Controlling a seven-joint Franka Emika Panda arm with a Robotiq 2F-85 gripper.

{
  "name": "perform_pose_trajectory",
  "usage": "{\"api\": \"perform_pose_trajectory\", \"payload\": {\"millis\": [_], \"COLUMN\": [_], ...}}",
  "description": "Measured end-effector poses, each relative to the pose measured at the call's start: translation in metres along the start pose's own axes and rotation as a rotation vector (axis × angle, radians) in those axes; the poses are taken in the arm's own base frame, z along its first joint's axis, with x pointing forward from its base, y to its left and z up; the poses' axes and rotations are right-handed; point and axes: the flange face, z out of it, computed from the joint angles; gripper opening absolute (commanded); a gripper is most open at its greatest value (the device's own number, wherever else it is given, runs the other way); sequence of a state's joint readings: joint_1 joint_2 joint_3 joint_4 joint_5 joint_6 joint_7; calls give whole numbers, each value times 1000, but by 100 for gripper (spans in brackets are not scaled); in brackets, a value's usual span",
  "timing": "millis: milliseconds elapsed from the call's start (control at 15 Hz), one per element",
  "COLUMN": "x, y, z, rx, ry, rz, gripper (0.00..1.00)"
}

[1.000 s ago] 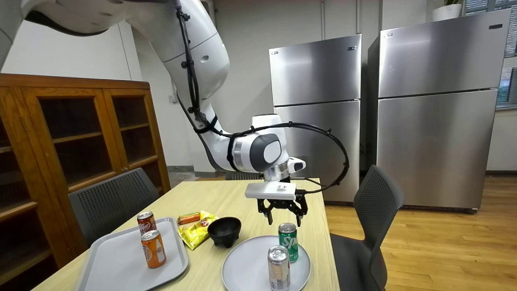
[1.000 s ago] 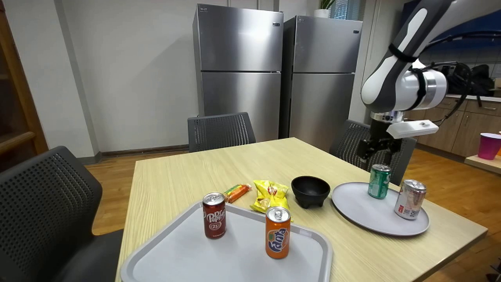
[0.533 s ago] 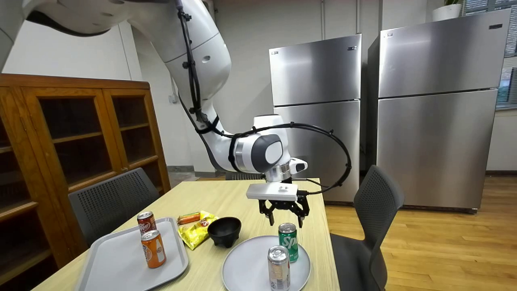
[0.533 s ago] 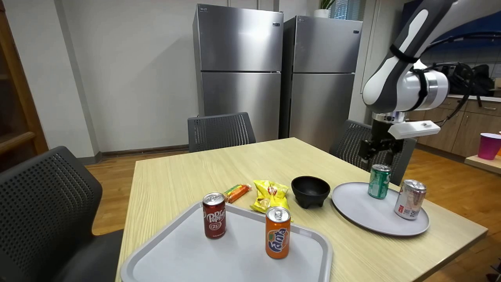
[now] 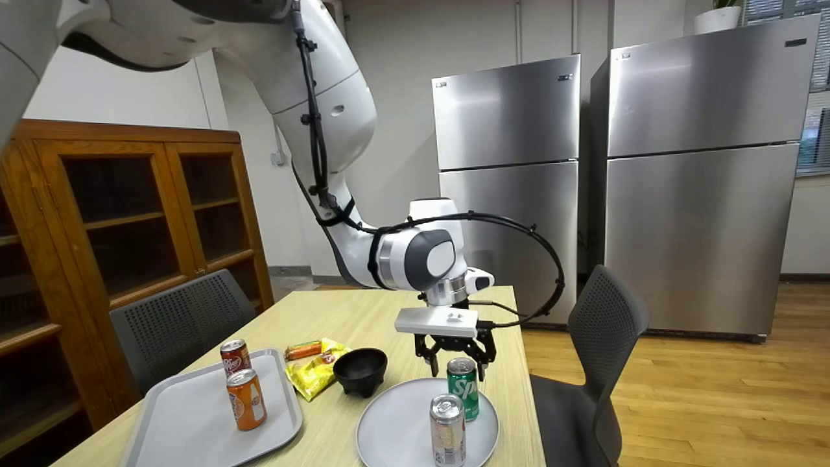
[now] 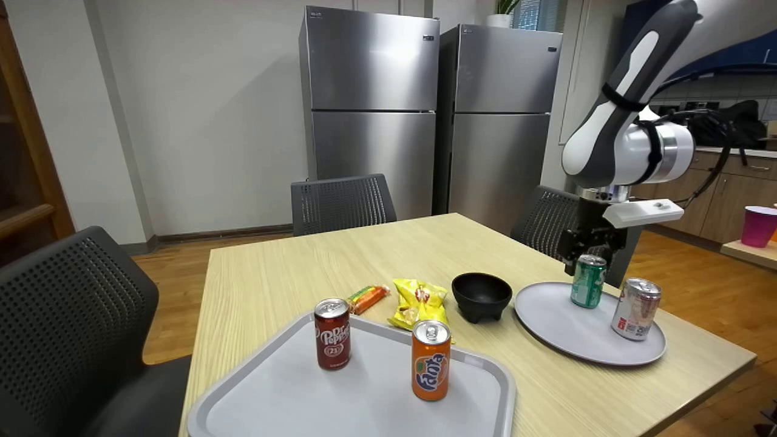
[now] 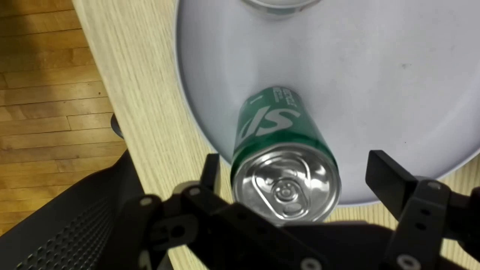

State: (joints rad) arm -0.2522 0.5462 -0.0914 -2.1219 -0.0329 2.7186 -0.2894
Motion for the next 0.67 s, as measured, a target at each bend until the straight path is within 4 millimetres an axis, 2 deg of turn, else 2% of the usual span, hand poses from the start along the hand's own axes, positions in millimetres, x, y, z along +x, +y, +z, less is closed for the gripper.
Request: {"api": "perform_pose_trajectory", "payload": {"millis": [467, 533, 600, 667], "x": [-1, -1, -1, -1], "y": [2, 3, 3, 4], "z": [9, 9, 9, 8], "rx": [2, 1, 1, 1], "ry": [-11, -11, -10, -9], "rz": [3, 4, 5, 7], "gripper": [100, 75, 74, 67]}}
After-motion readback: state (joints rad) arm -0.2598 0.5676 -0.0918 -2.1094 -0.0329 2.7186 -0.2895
